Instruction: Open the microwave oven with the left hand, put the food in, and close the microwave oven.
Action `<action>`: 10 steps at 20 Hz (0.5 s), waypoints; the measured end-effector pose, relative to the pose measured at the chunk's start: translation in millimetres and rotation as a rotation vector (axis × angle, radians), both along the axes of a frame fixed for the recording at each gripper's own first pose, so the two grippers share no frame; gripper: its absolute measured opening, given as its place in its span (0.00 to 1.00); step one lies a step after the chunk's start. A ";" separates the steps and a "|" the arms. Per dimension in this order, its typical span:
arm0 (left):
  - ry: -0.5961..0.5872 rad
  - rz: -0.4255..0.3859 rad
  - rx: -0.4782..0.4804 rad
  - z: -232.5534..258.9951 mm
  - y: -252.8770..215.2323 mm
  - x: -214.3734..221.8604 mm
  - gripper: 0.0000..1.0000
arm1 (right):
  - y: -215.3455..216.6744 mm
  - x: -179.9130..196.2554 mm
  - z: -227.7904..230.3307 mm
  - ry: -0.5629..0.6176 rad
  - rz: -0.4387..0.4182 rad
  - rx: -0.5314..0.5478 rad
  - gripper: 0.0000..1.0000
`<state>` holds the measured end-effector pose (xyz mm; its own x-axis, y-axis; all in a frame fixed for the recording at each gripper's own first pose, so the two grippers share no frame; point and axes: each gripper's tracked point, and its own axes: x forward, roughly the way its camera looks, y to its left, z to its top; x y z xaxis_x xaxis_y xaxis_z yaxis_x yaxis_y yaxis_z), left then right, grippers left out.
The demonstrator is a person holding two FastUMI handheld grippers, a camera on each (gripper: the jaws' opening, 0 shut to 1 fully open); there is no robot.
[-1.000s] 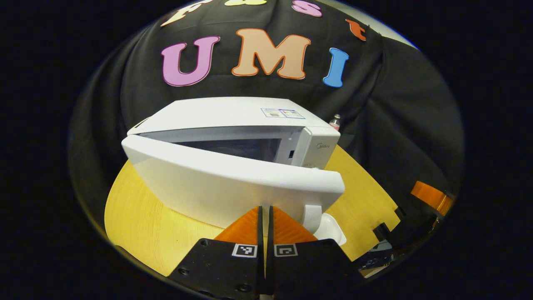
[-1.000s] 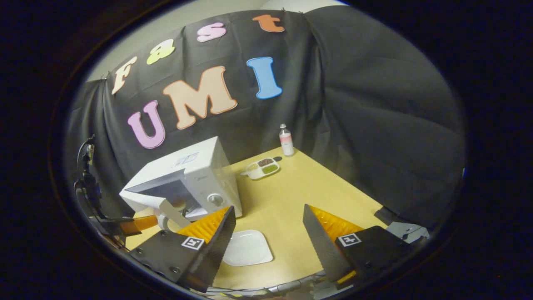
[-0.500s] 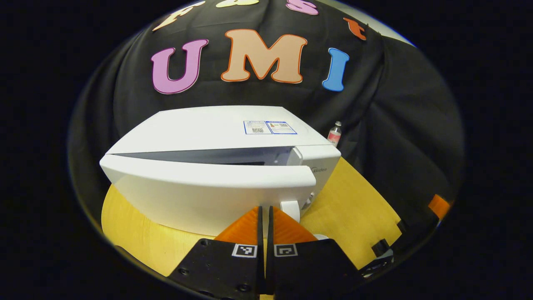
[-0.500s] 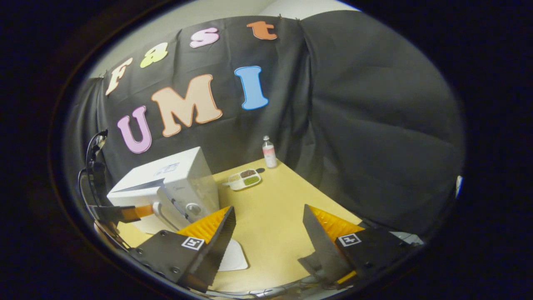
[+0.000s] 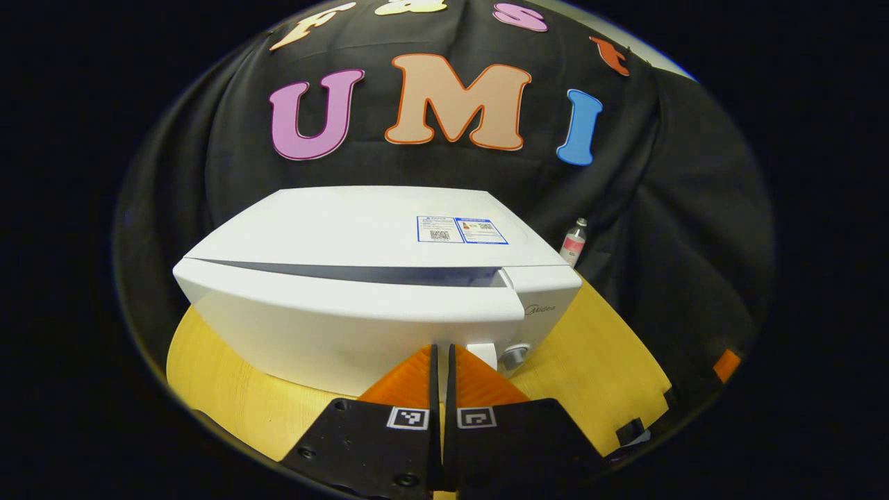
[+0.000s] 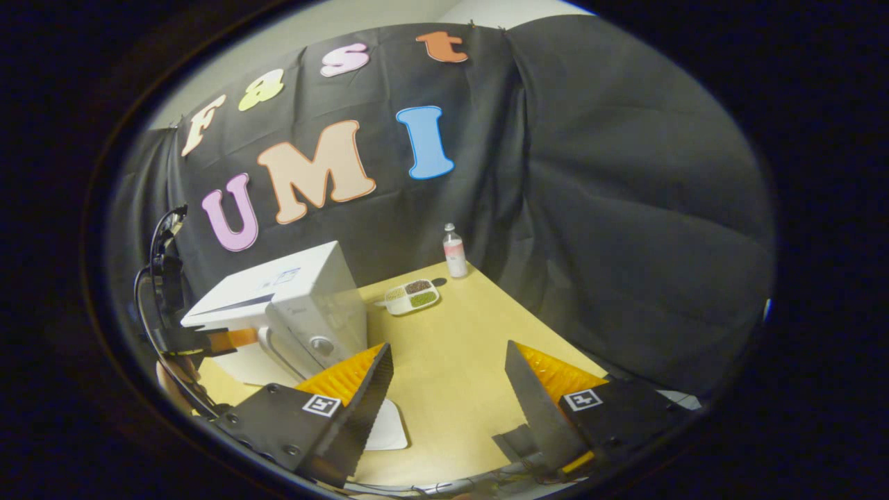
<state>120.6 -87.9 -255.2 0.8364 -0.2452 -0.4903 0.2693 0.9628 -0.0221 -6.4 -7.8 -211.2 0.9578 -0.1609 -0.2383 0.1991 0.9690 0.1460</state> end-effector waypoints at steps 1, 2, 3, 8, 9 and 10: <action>-0.008 0.013 -0.002 1.2 0.5 2.2 0.01 | -1.4 1.1 -0.8 0.000 0.002 -0.003 0.92; -0.012 0.026 -0.002 1.2 0.9 4.4 0.01 | -3.0 1.1 -0.8 0.000 0.004 -0.006 0.92; -0.017 0.034 -0.003 2.1 0.2 6.7 0.01 | -5.6 0.6 -0.1 -0.001 0.004 -0.011 0.92; -0.027 0.077 -0.030 -1.5 -2.1 12.9 0.01 | -18.4 0.1 -2.2 0.006 -0.007 -0.035 0.92; -0.022 0.085 -0.032 -4.3 -1.6 14.0 0.01 | -19.8 1.0 -2.7 0.007 -0.005 -0.039 1.00; -0.017 0.097 -0.036 -6.3 -0.6 14.6 0.01 | -20.0 1.3 -1.3 0.004 -0.002 -0.043 1.00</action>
